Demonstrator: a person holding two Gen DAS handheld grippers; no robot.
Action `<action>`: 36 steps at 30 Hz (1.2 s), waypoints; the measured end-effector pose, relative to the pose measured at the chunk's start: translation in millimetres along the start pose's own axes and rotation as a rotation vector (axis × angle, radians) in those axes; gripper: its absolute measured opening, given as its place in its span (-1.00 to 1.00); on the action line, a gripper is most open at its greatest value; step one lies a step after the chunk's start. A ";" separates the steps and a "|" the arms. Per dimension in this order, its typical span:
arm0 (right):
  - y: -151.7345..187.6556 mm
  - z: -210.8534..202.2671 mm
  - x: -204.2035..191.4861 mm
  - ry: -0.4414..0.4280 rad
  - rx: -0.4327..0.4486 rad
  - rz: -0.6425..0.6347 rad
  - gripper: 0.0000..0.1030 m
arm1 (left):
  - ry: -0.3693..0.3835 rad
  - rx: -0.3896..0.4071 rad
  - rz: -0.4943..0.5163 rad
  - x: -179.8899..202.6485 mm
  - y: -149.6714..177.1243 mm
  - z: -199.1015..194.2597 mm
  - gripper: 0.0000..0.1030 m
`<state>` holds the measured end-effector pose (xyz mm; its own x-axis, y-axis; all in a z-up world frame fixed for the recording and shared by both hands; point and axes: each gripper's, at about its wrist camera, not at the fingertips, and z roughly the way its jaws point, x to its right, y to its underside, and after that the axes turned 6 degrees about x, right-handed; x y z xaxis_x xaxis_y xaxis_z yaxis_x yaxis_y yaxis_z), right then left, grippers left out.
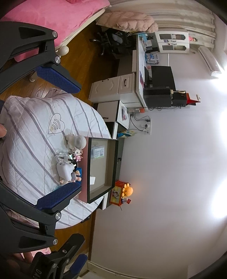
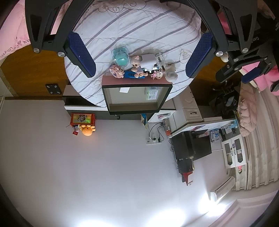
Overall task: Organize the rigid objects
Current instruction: 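Withdraw both tools from the tray back over the table, then grasp the glass bottle with the left tool while the right tool grasps the teal brush case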
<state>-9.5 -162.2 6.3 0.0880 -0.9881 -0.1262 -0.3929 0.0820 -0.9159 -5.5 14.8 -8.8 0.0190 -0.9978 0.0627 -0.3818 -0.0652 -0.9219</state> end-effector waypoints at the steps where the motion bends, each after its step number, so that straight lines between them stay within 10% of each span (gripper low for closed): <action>1: 0.5 0.9 0.0 0.001 -0.003 -0.001 1.00 | 0.000 -0.001 -0.002 -1.6 -1.3 1.2 1.00; 36: 89.9 172.8 69.8 0.105 -0.393 -0.019 1.00 | 0.049 -0.277 0.045 24.3 86.2 174.6 1.00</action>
<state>119.5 -201.3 -150.7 0.0123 -0.9986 -0.0521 -0.7136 0.0278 -0.7000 123.4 -16.2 -153.5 -0.0457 -0.9978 0.0490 -0.6194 -0.0102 -0.7850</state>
